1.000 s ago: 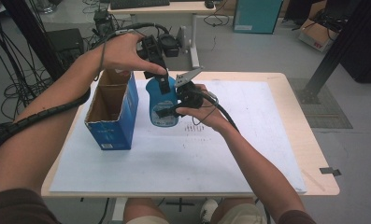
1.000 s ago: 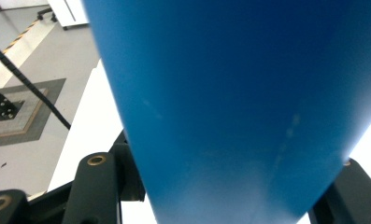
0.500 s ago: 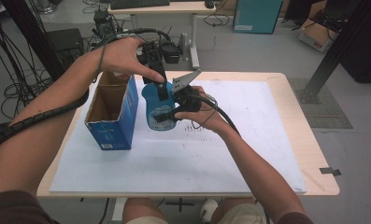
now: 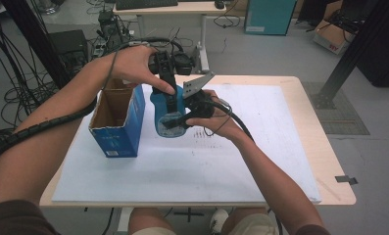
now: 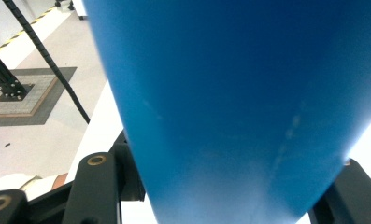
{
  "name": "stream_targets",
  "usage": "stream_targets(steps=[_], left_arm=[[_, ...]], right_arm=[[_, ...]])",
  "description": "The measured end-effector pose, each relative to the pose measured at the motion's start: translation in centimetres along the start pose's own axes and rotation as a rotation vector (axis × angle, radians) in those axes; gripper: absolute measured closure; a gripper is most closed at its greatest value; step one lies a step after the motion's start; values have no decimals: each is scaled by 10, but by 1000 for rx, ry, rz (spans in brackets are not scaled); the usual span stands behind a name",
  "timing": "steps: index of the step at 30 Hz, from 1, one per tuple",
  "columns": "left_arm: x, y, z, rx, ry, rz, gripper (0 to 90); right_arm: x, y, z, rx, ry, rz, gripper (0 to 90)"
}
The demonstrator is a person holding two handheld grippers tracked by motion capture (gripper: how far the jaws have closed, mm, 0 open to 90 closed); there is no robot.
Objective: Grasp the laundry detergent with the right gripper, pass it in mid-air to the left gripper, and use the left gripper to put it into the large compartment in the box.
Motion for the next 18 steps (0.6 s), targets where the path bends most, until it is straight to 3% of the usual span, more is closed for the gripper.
stream_targets(steps=[9, 18], left_arm=[[2, 3, 1, -14, -18, 10, 54], [1, 4, 2, -3, -19, 19, 54]], right_arm=[[0, -3, 0, 6, 0, -10, 414], [1, -3, -2, 3, 2, -10, 415]])
Point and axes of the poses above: each handheld gripper's, and its own axes: z roughly forward along the jaws, x roughly out of its top, y roughly to its right, the point moved 8 cm from there along z, roughly forward along the jaws, and after that the axes turned 11 degrees about y, right-handed, at the moved point
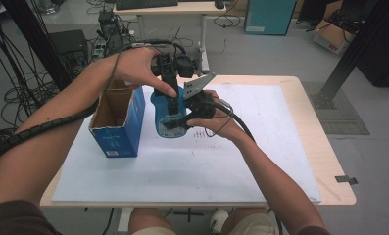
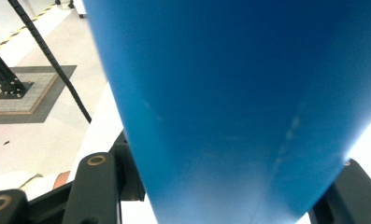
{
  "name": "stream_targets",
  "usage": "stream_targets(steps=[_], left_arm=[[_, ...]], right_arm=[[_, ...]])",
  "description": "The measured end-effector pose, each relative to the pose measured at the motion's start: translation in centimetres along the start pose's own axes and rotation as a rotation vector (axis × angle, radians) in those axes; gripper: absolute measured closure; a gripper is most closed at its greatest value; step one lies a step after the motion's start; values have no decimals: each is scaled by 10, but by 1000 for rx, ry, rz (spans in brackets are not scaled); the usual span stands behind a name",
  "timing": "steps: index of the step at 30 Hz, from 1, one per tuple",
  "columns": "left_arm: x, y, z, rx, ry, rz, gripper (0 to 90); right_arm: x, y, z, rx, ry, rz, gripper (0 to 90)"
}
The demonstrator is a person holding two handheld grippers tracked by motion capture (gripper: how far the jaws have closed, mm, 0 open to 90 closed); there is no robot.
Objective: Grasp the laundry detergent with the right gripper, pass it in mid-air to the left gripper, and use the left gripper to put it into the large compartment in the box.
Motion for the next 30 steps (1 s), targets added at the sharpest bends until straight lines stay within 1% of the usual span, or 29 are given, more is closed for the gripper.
stream_targets(steps=[1, 2, 6, 7, 10, 11, 12, 13, 14, 16, 17, 21, 22, 23, 24, 25, 27, 29, 30], left_arm=[[0, 1, 1, 0, 3, -1, 55], [-1, 0, -1, -11, -21, 19, 55], [-1, 0, -1, -15, -23, 21, 55], [0, 2, 0, -12, -8, 1, 55], [-1, 1, 0, -11, -15, 8, 55], [-1, 1, 0, -8, -13, 6, 55], [0, 1, 0, 4, -2, 6, 55], [-1, 1, 0, -7, -5, 8, 55], [-1, 1, -2, -21, -17, 20, 55], [-1, 0, -1, -12, -12, 21, 56], [0, 2, 0, -17, -2, 0, 55], [0, 2, 0, -21, -9, 6, 55], [1, 2, 1, -13, -6, 7, 56], [0, 2, 0, -22, -17, 20, 56], [1, 2, 0, -10, -12, 15, 56], [1, 3, 0, -22, -17, 18, 56], [1, 2, -2, -12, -18, 25, 56], [1, 2, -2, -18, -17, 23, 56], [1, 2, -2, -15, -14, 21, 56]], right_arm=[[0, 0, 0, 0, 0, 0, 415], [0, 0, 0, -2, -1, 0, 415], [-1, 1, 0, -4, -8, 0, 415], [-1, 0, 1, -3, -8, 1, 414], [-1, -1, 2, -2, -10, 0, 415], [-1, -1, 2, 0, -8, 1, 414], [-1, -1, 2, 1, -8, 0, 414], [-1, -1, 3, 1, -9, -1, 415], [-1, -1, 3, 1, -9, -1, 414], [-1, -1, 3, -1, -10, -1, 414], [-1, -1, 2, -1, -12, -2, 414], [-1, -2, 1, 3, -14, -3, 415], [-1, -2, 1, 1, -13, -2, 414], [-1, -2, 1, -1, -13, 0, 415], [-1, -2, 1, -1, -13, 1, 415], [-1, -2, 1, -2, -14, 6, 415], [-1, -2, 0, -2, -14, 1, 415], [-1, -2, 0, -4, -11, 2, 414], [0, -2, 0, -3, -12, 1, 414]])
Point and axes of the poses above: each handheld gripper's, and its own axes: z roughly forward along the jaws, x roughly out of its top, y roughly to its right, the point moved 8 cm from there along z, roughly forward along the jaws, and after that the axes turned 11 degrees about y, right-handed, at the moved point
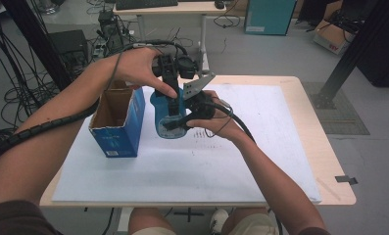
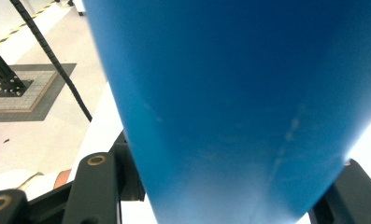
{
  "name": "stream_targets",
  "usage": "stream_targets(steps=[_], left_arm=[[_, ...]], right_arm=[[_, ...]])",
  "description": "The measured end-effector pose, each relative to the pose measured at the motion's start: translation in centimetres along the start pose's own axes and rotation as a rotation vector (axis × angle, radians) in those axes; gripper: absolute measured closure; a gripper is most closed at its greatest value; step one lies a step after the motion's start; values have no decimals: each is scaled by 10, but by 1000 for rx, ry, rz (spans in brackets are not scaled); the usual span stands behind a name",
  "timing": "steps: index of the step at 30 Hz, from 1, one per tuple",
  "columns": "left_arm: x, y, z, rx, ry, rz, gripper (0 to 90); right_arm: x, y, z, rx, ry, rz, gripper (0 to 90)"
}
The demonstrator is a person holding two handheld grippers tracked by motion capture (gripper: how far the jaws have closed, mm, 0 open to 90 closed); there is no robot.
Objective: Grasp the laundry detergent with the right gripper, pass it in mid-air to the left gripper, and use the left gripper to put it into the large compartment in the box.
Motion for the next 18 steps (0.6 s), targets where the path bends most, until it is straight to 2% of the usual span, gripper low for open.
stream_targets(steps=[18], left_arm=[[-1, 1, 0, 4, 12, 0, 58]], right_arm=[[-1, -1, 2, 2, -8, -5, 414]])
Point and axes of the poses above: each handheld gripper's, and its own axes: z roughly forward along the jaws, x roughly out of its top, y roughly to its right, the point moved 8 cm from there along z, roughly forward along the jaws, and after that the axes turned 11 degrees about y, right-handed, at the moved point
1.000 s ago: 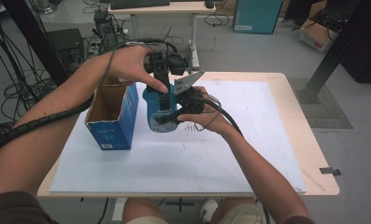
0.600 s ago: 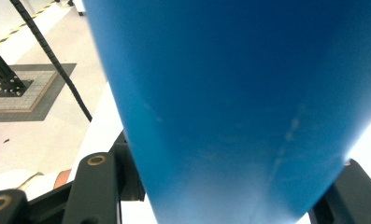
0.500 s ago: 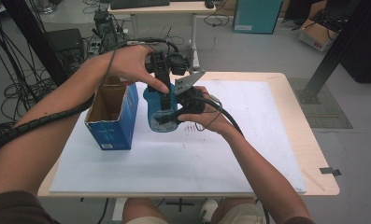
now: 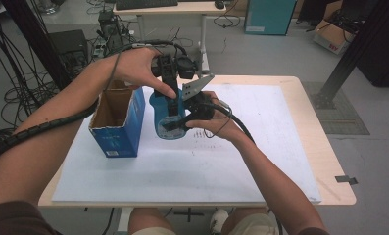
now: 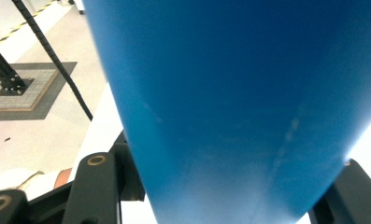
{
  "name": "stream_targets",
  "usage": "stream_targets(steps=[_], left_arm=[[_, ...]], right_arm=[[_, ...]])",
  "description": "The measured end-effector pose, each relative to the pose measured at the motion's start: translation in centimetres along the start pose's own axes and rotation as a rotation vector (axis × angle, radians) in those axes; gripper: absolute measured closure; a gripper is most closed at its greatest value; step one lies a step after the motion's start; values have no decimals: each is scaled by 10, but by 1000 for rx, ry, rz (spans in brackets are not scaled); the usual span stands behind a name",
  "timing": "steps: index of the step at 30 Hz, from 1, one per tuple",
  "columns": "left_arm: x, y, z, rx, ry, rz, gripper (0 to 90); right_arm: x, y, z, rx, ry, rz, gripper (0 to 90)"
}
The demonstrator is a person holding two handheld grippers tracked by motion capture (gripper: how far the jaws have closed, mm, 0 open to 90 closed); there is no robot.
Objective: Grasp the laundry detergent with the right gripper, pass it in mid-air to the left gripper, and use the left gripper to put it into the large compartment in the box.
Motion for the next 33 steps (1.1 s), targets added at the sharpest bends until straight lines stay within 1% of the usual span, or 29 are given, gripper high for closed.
stream_targets(steps=[1, 2, 3, 5, 6, 8, 9, 13, 15, 21, 24, 30, 31, 32, 33], left_arm=[[0, 0, 1, 8, 4, 4, 58], [1, 1, 1, 0, 10, -8, 58], [1, 1, 1, 3, 19, -8, 58], [1, 1, 1, 4, 18, 0, 58], [-1, 1, -1, -2, 0, 0, 58], [-2, 0, -1, 1, -5, 4, 57], [-2, 0, 0, 6, 2, 3, 58], [-3, 0, -1, -2, -2, 2, 58], [-3, 0, -1, 6, 2, 5, 58], [-2, 1, -1, 2, 3, 0, 58], [-3, 1, -2, 3, -6, 5, 59], [-2, 1, -3, 6, 2, 3, 59], [-2, 2, -3, 0, 1, 5, 60], [-1, 2, -1, 9, 13, 7, 60], [-1, 3, -1, 5, 18, -2, 60]], right_arm=[[0, 0, 0, -1, -3, 3, 415], [0, 0, 0, -2, -4, 3, 415], [0, 0, 0, -2, -4, 3, 415], [0, 0, 1, -2, -3, 5, 415], [0, -1, 1, -1, -1, 2, 415], [0, -1, 2, 2, -1, 0, 415], [1, -1, 2, 1, -1, 1, 414], [0, 0, 2, -2, -2, 0, 415], [1, 0, 1, -2, -3, 0, 415], [1, -1, 2, -2, 0, 0, 415], [2, -1, 2, -3, 0, -3, 414], [3, -1, 1, -3, 4, -3, 414], [3, -1, 1, -3, 3, -3, 415], [3, -1, 1, -4, 2, -2, 414], [2, -1, 1, -4, 2, -1, 414]])
Point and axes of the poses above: each handheld gripper's, and its own axes: z roughly forward along the jaws, x roughly out of its top, y roughly to its right, the point moved 8 cm from there along z, roughly forward along the jaws, and after that the axes turned 11 degrees about y, right-handed, at the moved point
